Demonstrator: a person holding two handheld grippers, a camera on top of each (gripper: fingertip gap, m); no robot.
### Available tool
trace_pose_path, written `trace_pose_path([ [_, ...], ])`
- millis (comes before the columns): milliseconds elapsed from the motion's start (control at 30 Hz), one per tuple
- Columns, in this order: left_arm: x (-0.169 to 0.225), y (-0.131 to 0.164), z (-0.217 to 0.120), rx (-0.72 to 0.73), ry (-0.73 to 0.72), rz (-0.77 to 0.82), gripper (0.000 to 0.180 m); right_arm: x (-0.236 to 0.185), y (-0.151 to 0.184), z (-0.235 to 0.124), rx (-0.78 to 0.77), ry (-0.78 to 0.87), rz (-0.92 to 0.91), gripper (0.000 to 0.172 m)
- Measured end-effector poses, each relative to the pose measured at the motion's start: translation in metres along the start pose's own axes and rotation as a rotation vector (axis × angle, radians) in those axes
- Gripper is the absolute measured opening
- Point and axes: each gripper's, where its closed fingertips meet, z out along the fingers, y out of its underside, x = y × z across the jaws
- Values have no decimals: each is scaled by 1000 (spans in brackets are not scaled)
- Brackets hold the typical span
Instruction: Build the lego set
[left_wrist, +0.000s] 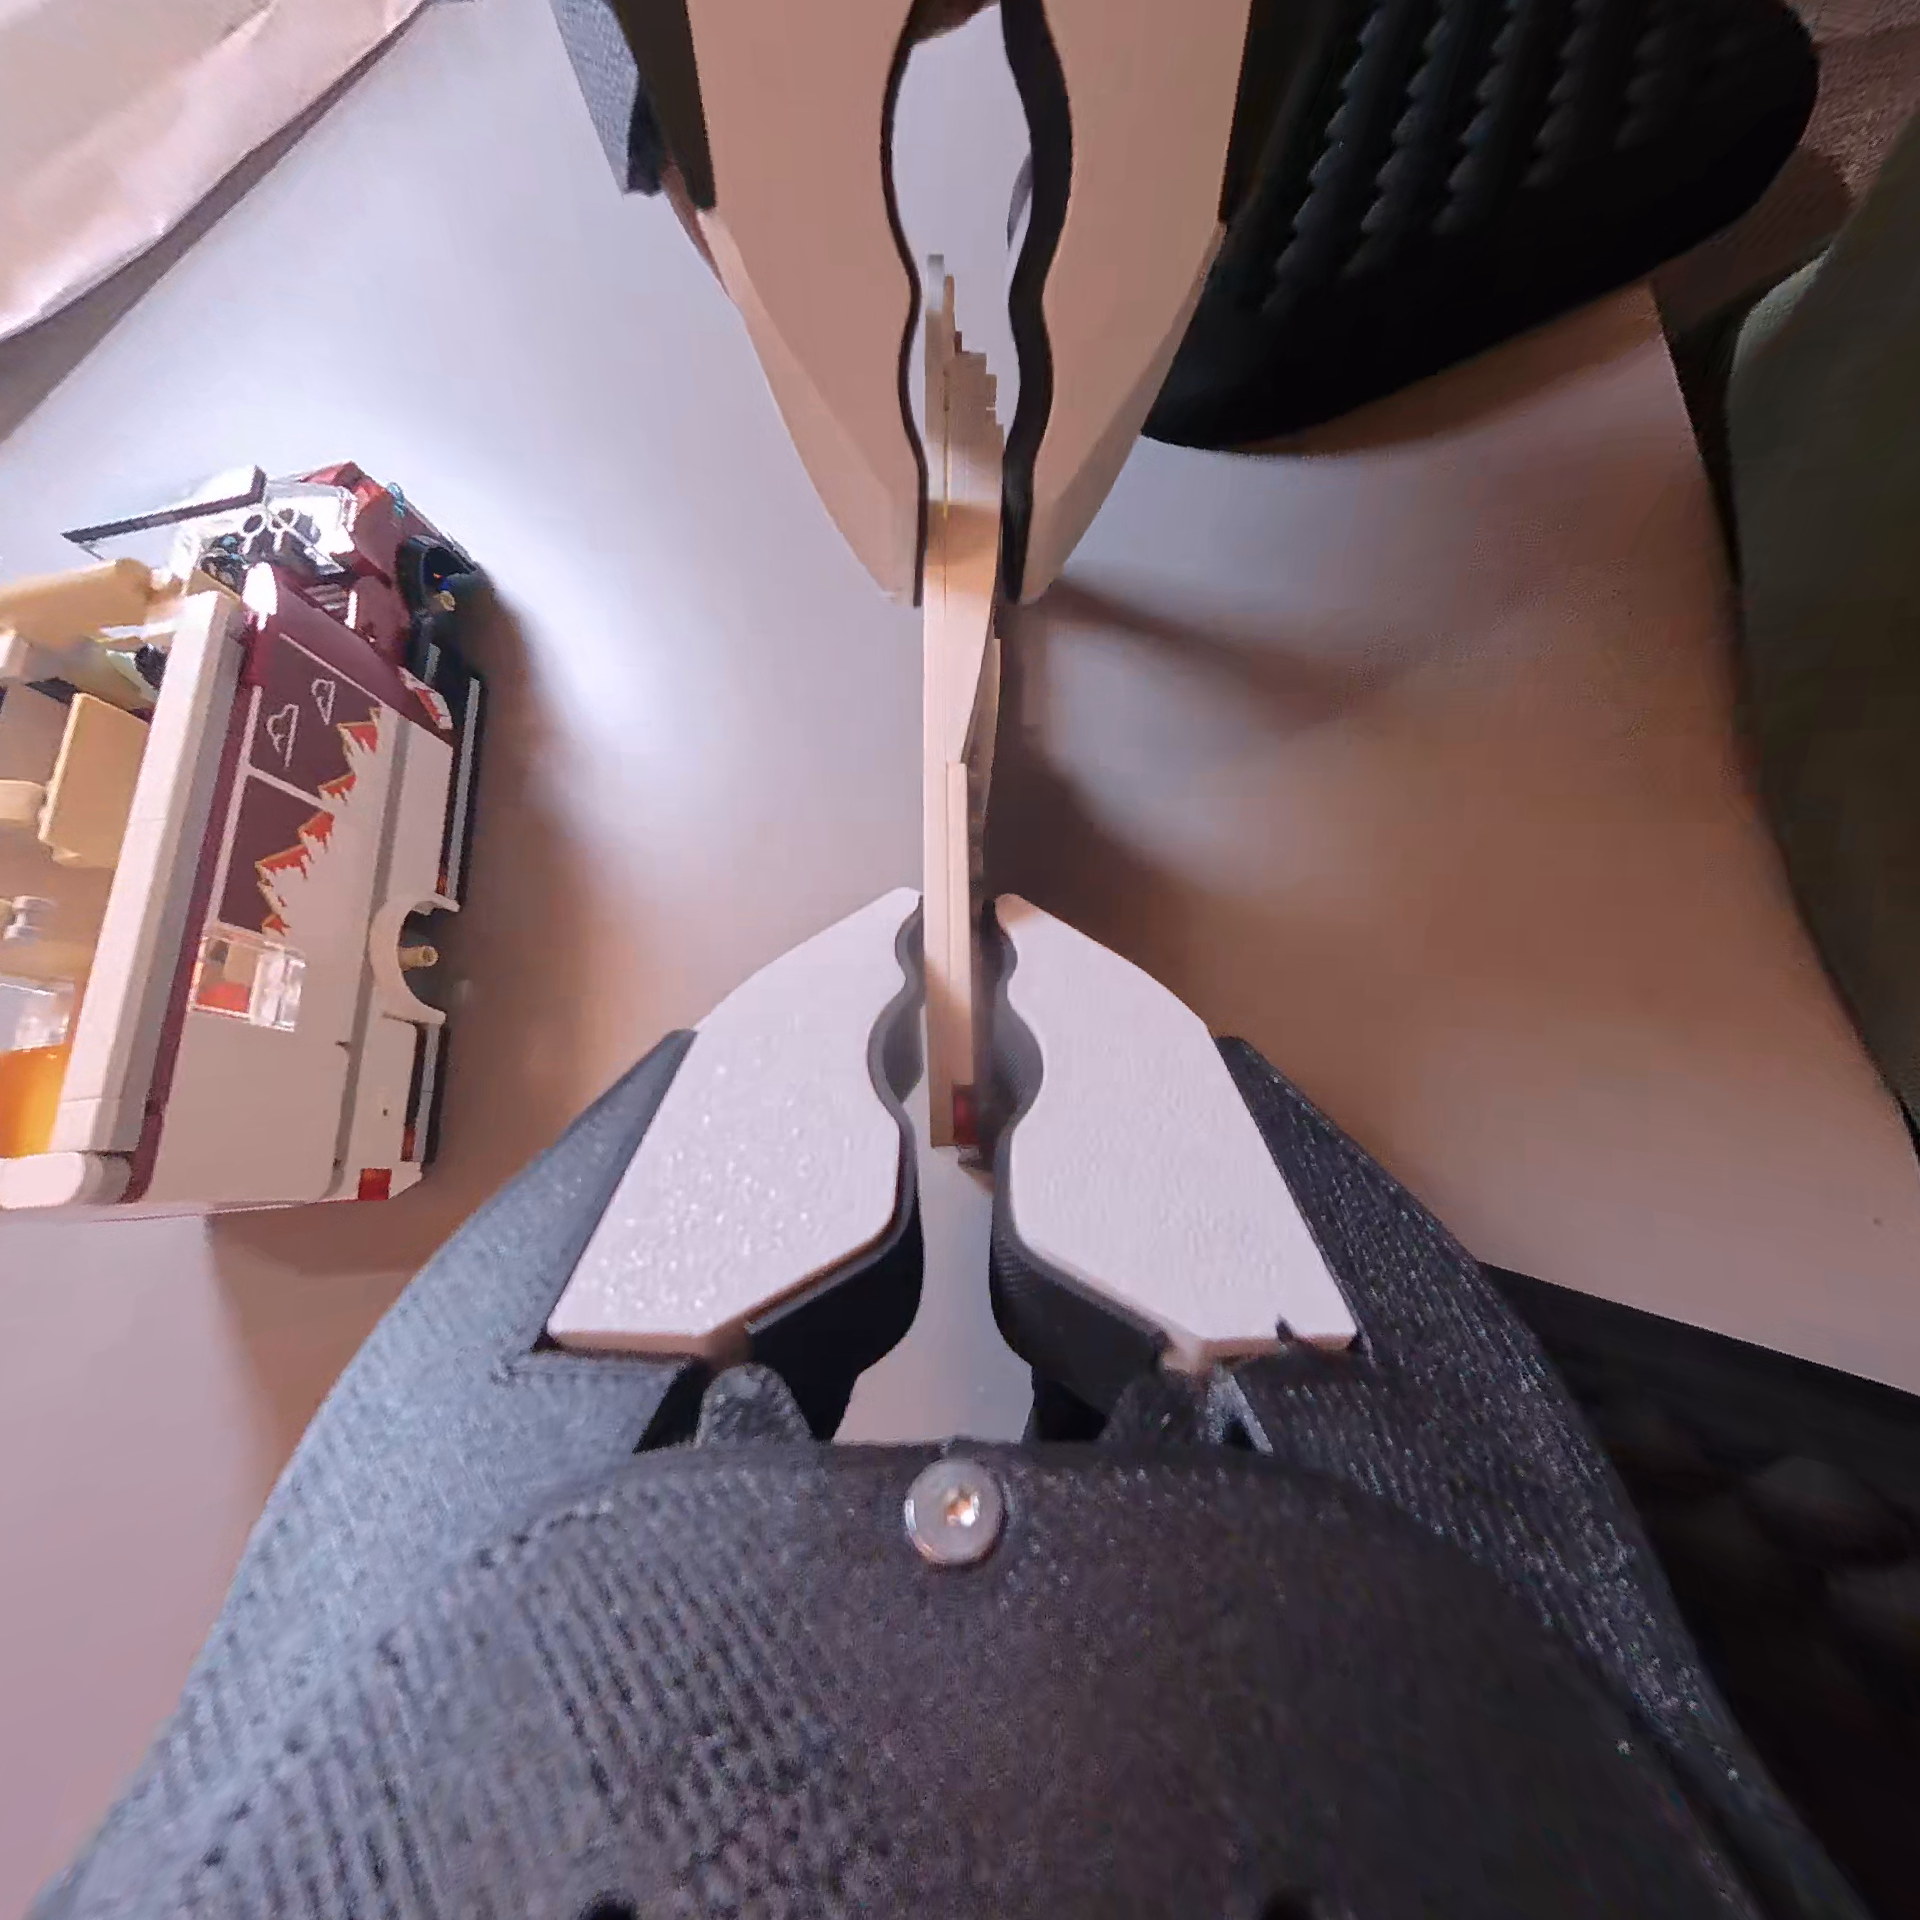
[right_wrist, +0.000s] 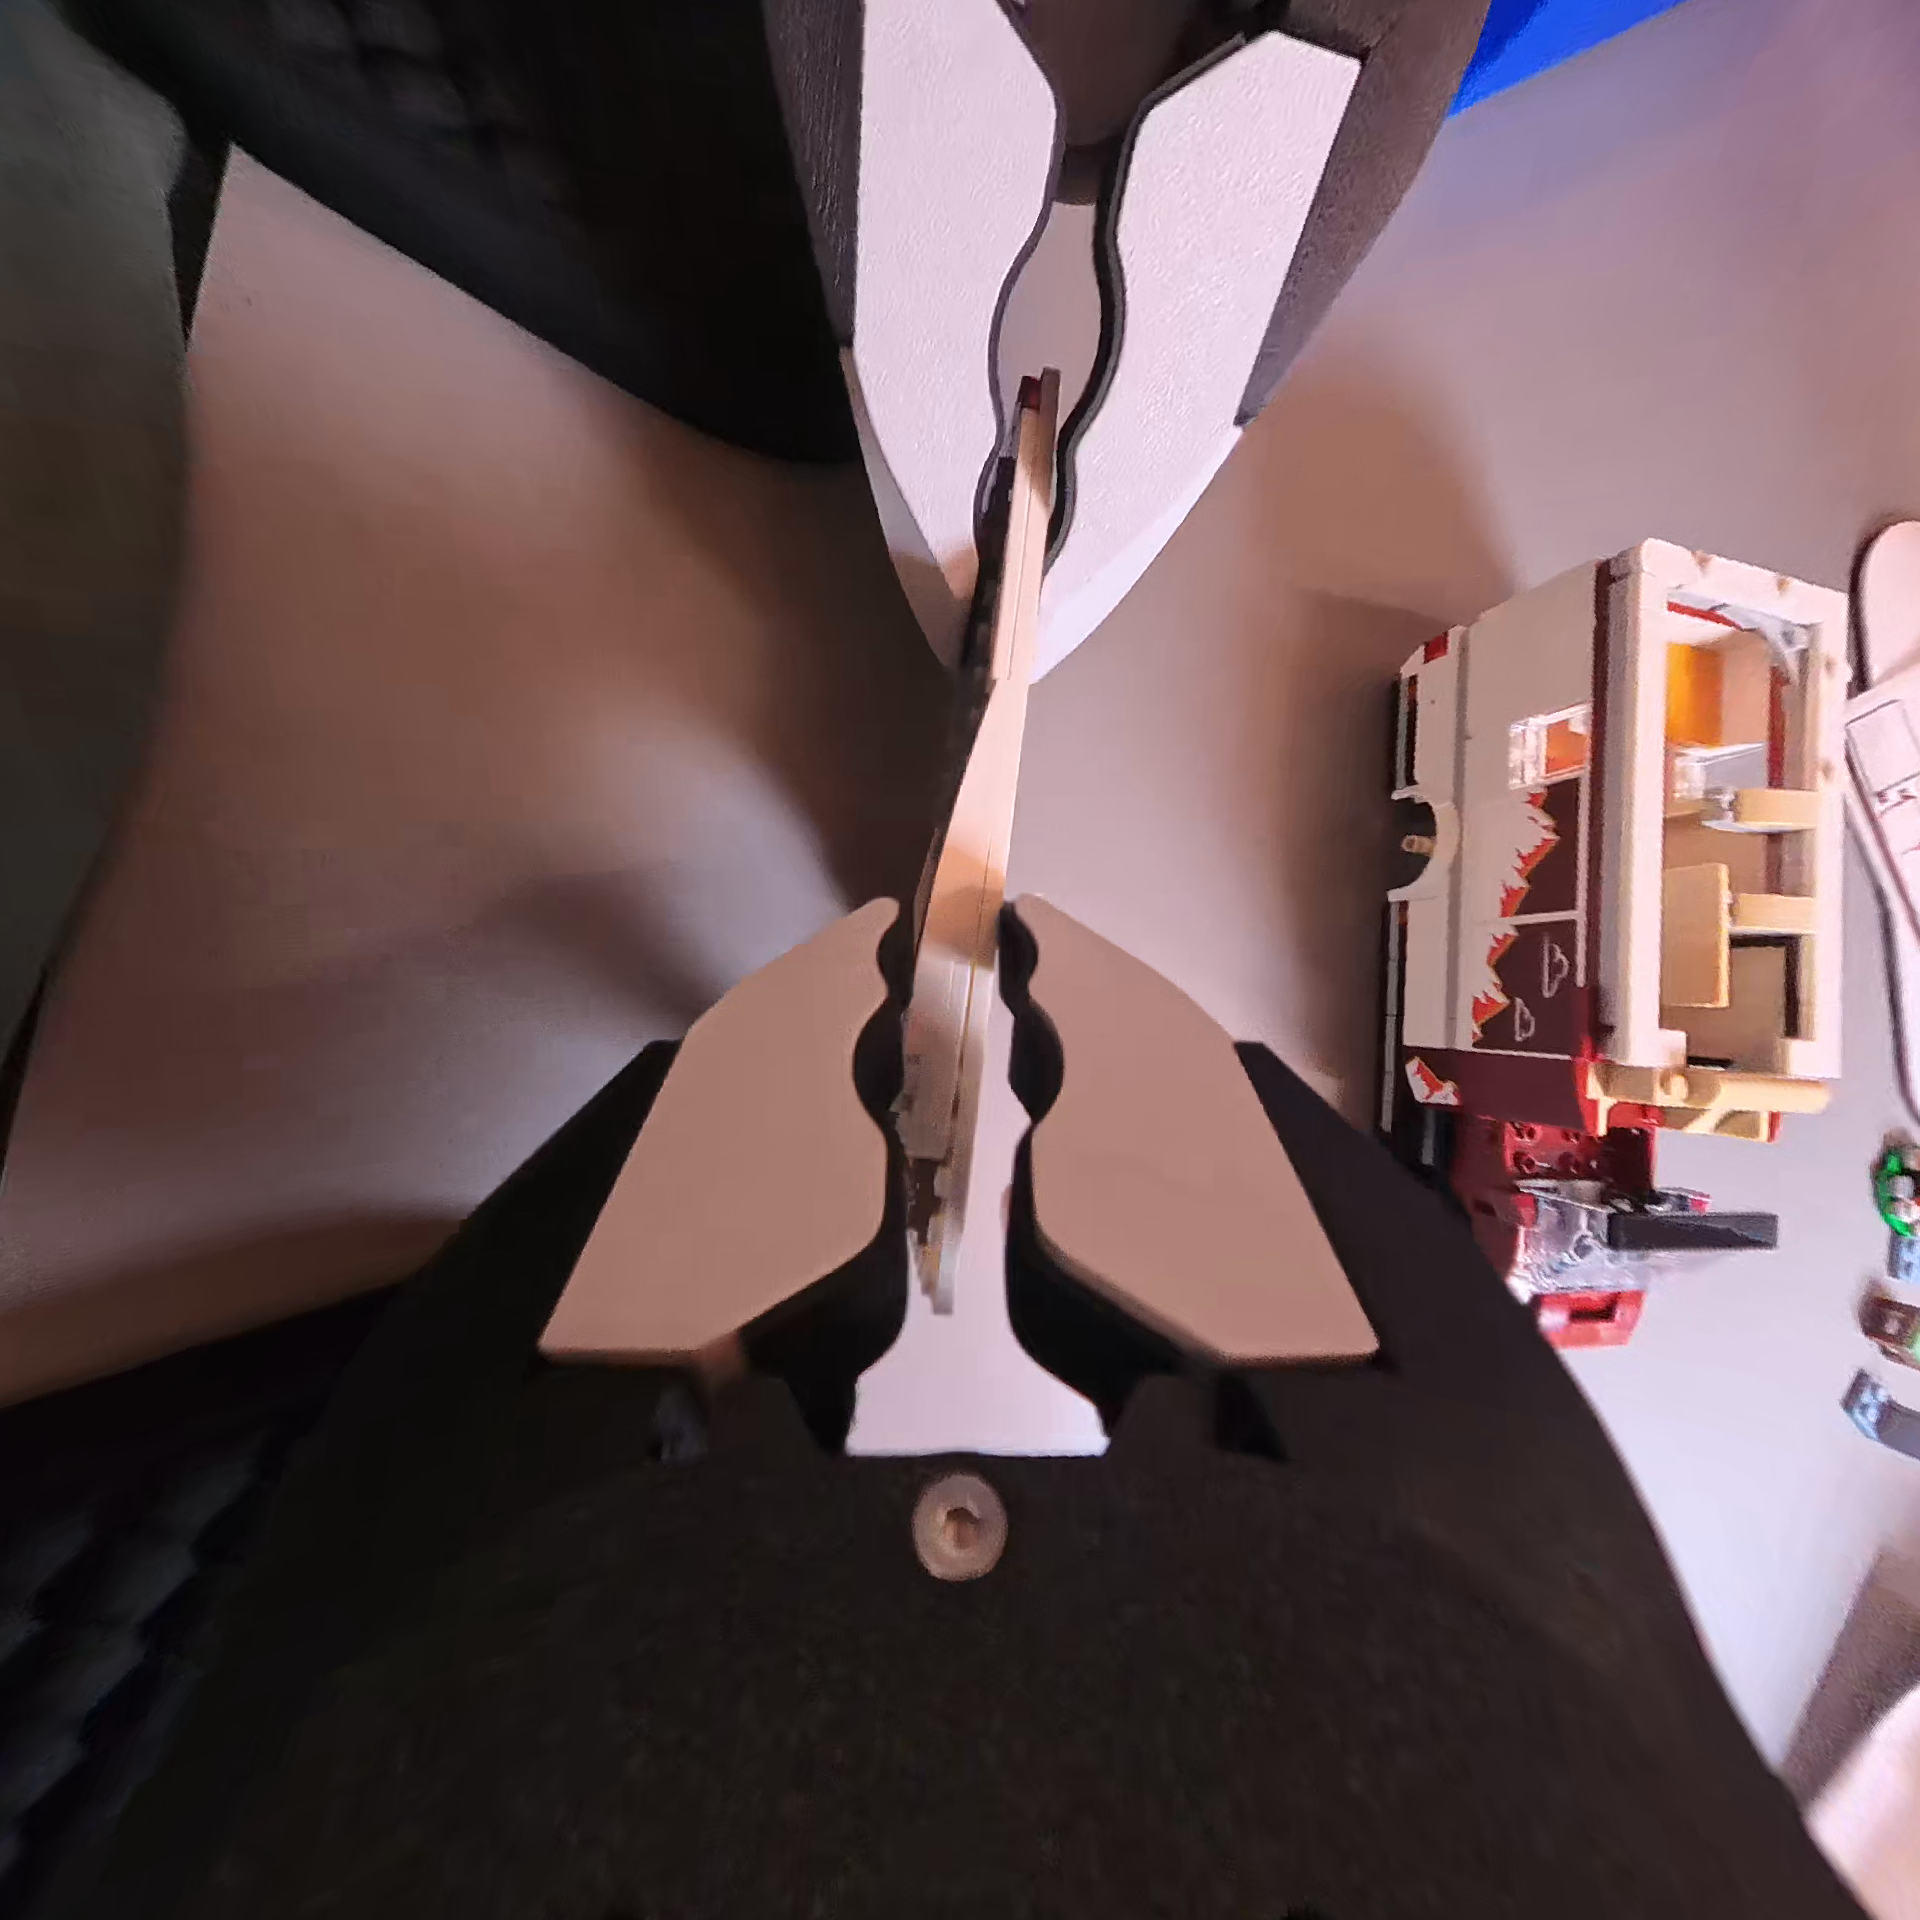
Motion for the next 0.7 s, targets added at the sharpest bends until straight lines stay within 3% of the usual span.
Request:
trace_pose_path([
  [167, 3, 0, -1, 7, 14, 29, 10, 2, 0, 1, -32, -6, 22, 13],
  [300, 8, -18, -2, 80, 22, 28, 14, -1, -5, 4, -51, 3, -6, 13],
  [700, 10, -18, 2, 51, -3, 74, 10, -7, -12, 8, -17, 15, -17, 13],
])
